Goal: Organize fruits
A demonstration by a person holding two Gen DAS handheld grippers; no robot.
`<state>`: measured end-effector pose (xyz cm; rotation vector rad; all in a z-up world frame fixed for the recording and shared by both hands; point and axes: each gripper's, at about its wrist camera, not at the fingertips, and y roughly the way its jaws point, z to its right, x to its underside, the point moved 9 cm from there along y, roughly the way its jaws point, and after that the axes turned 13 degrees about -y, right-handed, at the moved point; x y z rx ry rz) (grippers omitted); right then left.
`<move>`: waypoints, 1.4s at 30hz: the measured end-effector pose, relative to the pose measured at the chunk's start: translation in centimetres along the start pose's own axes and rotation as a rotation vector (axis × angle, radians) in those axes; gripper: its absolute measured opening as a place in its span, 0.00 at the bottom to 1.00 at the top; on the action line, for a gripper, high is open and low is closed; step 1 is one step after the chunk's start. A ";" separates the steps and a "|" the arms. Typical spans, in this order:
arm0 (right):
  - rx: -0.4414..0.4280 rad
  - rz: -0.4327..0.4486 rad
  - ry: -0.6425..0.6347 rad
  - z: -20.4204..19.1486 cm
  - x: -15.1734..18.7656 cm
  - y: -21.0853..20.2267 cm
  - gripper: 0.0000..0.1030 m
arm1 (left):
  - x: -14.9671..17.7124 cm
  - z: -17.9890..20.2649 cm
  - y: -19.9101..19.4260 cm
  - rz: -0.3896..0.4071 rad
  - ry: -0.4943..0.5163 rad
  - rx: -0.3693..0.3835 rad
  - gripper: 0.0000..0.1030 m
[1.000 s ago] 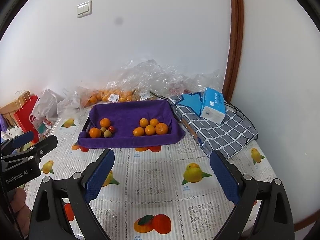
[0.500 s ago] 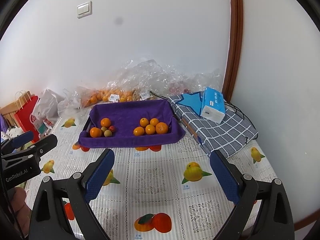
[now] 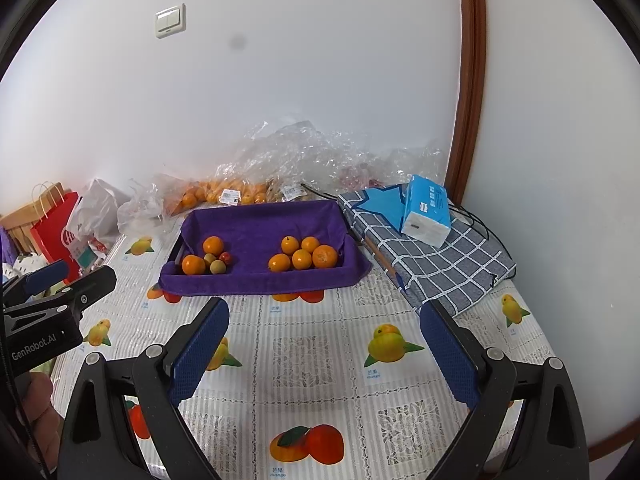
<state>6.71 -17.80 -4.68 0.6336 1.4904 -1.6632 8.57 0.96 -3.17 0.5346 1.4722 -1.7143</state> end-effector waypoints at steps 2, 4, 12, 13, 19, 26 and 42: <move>0.000 0.000 0.001 0.0 0.0 0.0 0.93 | 0.0 0.0 0.0 0.000 0.001 0.001 0.86; -0.001 -0.001 0.000 0.0 0.0 0.0 0.93 | 0.0 0.0 0.0 0.000 0.000 0.000 0.86; 0.000 -0.003 -0.002 -0.3 0.0 -0.1 0.93 | 0.0 -0.1 0.0 -0.001 0.002 0.001 0.86; 0.001 -0.003 -0.003 -0.3 0.0 -0.1 0.93 | 0.0 -0.1 0.0 0.001 0.000 0.000 0.86; 0.000 -0.003 -0.004 -0.3 -0.1 -0.1 0.93 | -0.1 -0.2 -0.1 0.002 -0.002 0.001 0.86; -0.001 -0.004 -0.005 -0.5 -0.2 0.0 0.93 | -0.1 -0.2 -0.1 0.000 -0.001 0.001 0.86; 0.006 -0.003 -0.016 -0.6 -0.4 0.0 0.93 | -0.2 -0.3 -0.2 0.004 -0.005 0.002 0.86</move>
